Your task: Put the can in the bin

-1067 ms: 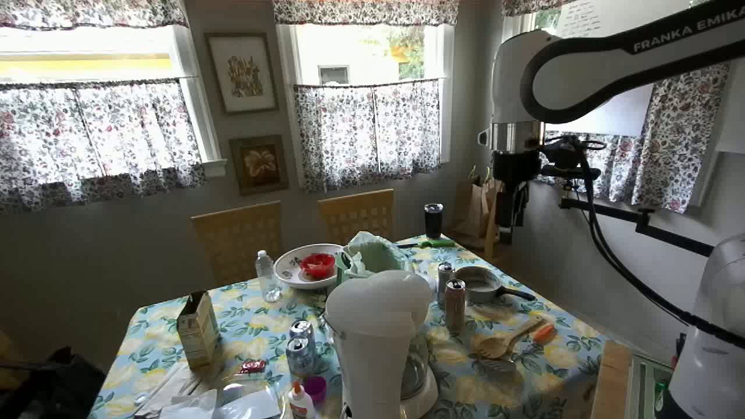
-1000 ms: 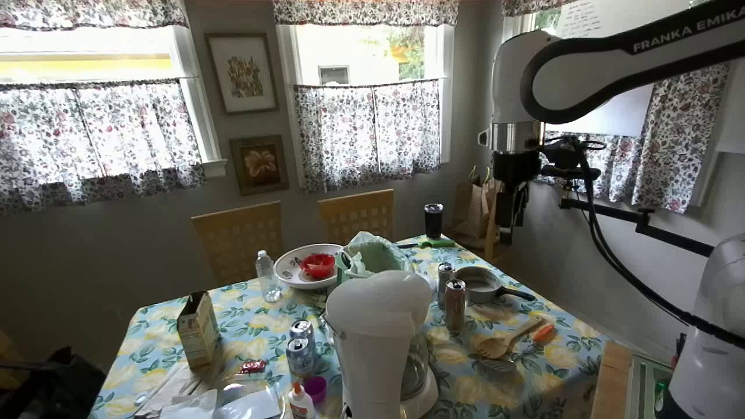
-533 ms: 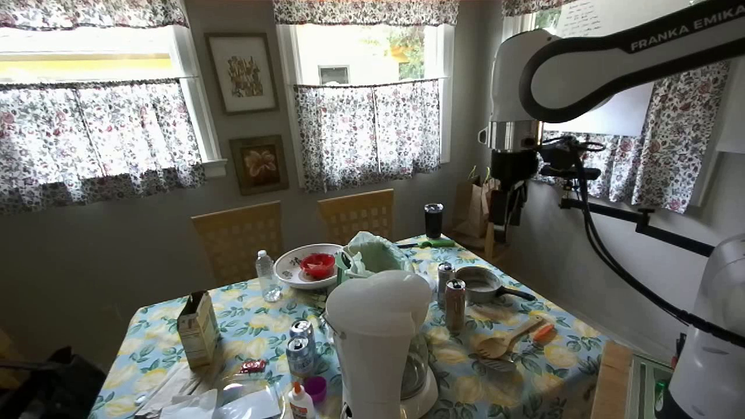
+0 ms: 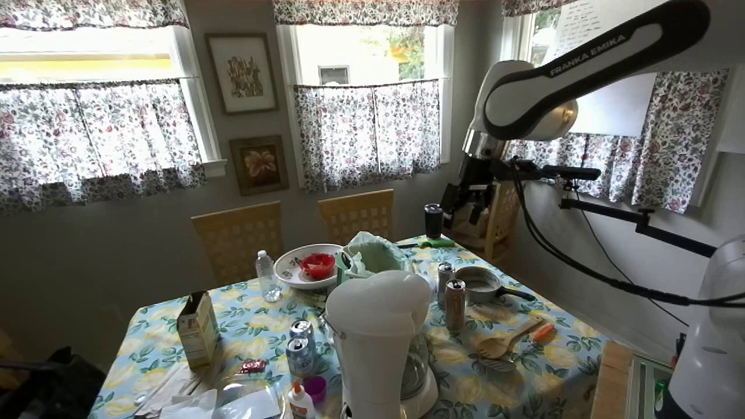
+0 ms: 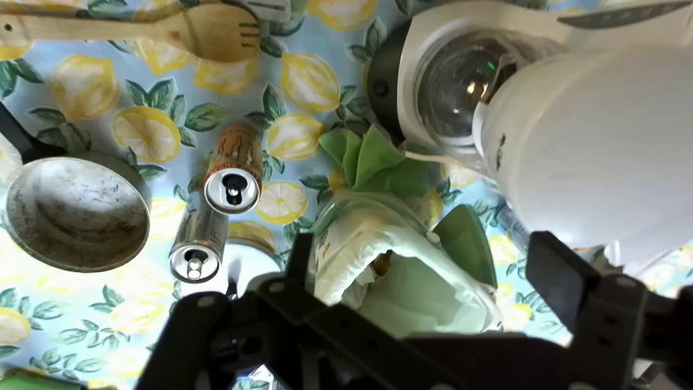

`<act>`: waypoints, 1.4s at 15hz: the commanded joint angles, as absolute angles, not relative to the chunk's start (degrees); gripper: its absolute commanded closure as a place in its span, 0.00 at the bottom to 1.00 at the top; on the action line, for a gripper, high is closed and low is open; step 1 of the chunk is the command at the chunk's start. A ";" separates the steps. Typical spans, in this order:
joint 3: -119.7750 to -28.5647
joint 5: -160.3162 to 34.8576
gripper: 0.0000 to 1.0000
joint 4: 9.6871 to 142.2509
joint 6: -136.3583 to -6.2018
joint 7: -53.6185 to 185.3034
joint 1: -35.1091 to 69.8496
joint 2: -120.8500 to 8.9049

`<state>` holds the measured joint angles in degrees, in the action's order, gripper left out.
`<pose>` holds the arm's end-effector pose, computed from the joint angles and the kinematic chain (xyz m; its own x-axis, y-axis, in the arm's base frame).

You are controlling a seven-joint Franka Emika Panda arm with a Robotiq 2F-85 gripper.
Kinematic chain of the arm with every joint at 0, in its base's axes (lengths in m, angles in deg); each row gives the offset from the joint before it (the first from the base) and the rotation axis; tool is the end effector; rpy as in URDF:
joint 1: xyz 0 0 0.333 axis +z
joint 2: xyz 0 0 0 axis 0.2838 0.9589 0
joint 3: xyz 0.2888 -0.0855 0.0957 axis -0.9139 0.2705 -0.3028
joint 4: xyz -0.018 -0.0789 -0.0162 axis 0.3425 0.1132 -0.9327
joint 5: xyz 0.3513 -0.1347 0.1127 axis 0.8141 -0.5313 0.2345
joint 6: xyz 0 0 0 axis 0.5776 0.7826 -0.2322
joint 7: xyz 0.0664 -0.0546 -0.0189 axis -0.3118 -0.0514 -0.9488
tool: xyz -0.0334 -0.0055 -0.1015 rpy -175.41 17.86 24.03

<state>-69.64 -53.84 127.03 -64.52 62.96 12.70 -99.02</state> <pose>0.4098 -0.0880 0.4621 0.9393 -0.2964 0.1729 -0.2695 -0.9491 -0.1633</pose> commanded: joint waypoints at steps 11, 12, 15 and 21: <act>-67.17 -53.93 0.00 122.12 -81.82 51.51 9.84 -74.45; -67.13 -54.45 0.00 121.80 -82.61 50.92 9.34 -73.08; -67.05 -54.70 0.00 120.48 -83.23 48.35 8.12 -69.19; -67.81 -53.56 0.00 119.36 -87.38 44.10 6.19 -63.45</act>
<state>-67.02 -53.53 120.94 -84.85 46.34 7.47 -66.87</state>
